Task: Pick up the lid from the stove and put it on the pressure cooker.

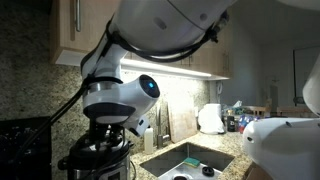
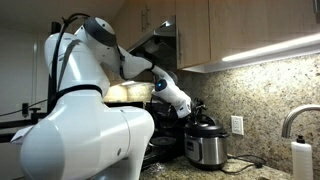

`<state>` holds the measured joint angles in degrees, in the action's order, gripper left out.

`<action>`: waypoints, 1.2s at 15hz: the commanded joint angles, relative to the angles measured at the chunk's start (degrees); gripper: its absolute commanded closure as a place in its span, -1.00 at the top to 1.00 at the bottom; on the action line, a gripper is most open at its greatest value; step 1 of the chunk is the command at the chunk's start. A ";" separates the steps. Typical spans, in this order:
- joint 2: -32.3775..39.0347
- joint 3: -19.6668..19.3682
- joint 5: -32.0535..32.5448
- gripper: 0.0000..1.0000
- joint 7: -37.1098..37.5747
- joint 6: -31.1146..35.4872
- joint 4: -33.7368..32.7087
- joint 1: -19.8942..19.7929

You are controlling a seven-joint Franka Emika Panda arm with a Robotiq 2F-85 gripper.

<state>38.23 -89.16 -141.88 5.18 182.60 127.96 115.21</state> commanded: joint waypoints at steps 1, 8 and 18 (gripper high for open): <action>2.11 -6.78 3.35 1.00 0.97 -1.88 6.32 6.78; -0.39 -20.08 14.30 1.00 0.61 -7.78 17.28 19.14; -4.75 -49.97 51.51 1.00 3.44 -31.37 31.66 34.34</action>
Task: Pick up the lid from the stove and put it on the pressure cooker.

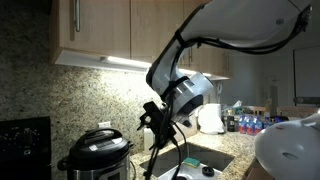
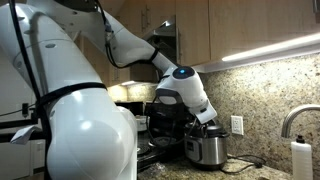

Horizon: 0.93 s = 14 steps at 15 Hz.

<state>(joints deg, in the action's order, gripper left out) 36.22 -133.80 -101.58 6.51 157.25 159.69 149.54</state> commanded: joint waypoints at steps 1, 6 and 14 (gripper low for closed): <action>-1.20 -7.10 16.19 1.00 3.52 -9.89 0.61 -0.89; 3.18 -14.56 38.48 1.00 7.23 -27.14 -0.57 -5.00; 21.27 -9.33 47.07 1.00 2.19 -59.58 -7.03 -27.85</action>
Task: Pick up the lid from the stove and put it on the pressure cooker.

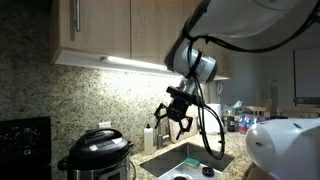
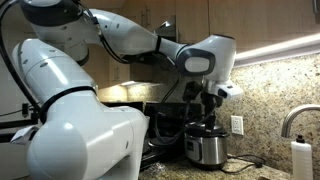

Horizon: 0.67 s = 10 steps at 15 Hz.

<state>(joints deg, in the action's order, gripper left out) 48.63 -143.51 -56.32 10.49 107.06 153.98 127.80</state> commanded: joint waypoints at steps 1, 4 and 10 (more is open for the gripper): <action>10.38 0.12 1.86 1.00 -2.93 -12.47 -2.13 -8.34; 13.98 -0.08 0.31 1.00 -6.26 -19.53 -3.22 -15.31; 17.96 1.49 -3.54 1.00 -11.93 -28.15 -3.08 -27.95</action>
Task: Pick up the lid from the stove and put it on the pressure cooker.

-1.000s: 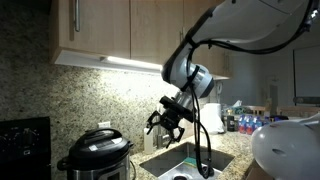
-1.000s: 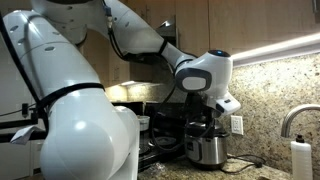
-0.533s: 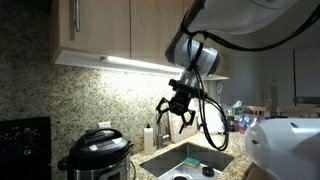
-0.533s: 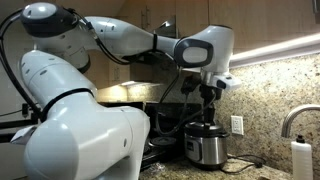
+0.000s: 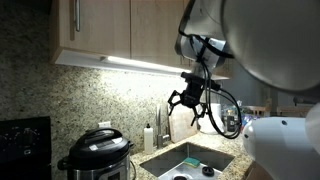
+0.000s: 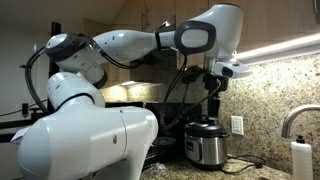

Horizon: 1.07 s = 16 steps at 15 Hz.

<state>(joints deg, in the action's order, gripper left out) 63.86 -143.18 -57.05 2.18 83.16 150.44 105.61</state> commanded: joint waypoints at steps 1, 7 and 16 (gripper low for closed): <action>3.40 1.00 -3.20 1.00 -4.44 -5.88 0.46 -7.58; 6.46 1.82 -7.31 1.00 -7.45 -13.93 1.31 -18.23; 11.66 1.34 -14.64 1.00 -8.31 -24.79 2.11 -33.68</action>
<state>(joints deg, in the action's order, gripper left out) 71.44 -141.51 -68.44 -4.42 62.58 151.03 76.92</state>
